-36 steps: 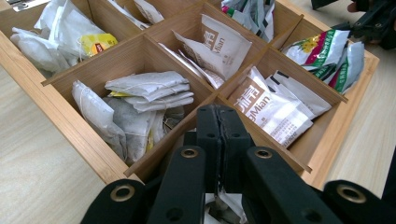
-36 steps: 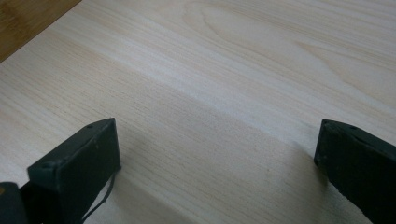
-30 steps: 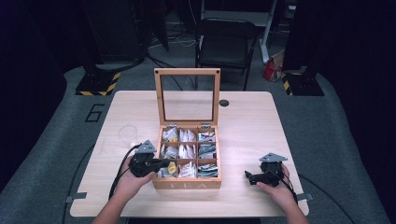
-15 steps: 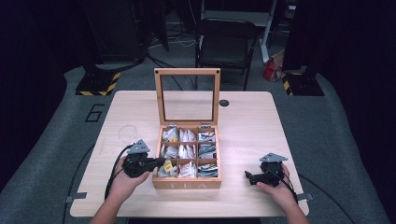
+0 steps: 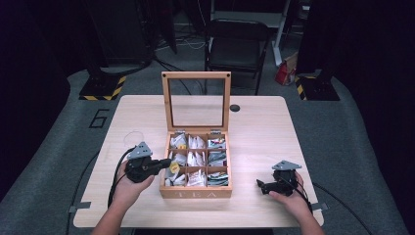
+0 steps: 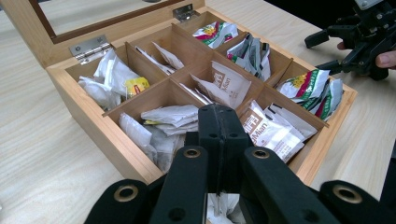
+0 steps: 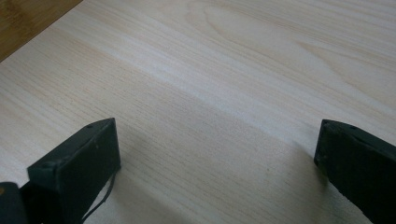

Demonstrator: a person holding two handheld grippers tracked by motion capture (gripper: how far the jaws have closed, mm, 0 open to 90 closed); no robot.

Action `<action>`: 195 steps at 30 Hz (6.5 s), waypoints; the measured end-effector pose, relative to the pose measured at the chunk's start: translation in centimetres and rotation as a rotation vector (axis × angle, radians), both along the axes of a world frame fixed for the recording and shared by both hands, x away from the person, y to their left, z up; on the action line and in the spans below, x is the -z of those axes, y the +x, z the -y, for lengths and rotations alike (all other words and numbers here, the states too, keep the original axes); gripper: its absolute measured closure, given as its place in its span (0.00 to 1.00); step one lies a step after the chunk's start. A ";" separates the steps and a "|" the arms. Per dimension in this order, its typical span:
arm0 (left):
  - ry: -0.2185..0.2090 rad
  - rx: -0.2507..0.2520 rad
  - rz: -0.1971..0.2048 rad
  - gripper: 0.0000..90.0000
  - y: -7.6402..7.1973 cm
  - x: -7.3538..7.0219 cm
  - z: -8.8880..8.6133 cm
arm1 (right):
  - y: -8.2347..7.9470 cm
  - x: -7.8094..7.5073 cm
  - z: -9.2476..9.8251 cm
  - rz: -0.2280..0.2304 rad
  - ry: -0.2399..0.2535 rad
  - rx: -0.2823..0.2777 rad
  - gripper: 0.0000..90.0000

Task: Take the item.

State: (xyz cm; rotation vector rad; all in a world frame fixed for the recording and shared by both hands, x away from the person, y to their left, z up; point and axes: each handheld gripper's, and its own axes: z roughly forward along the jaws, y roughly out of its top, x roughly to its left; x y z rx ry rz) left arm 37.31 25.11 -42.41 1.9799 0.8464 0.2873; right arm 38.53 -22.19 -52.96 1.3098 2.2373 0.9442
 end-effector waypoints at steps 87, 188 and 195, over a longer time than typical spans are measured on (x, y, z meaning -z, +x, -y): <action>0.012 -0.255 0.064 1.00 5.2 -5.8 -8.0 | 0.1 0.0 0.0 0.003 -0.003 -0.006 0.00; 0.016 -0.406 -0.030 0.63 8.3 -0.3 -11.0 | 0.1 0.0 0.0 0.003 -0.002 -0.006 0.00; 0.014 -0.381 -0.017 0.57 7.1 -1.0 -10.3 | 0.1 0.0 0.0 0.003 -0.002 -0.006 0.00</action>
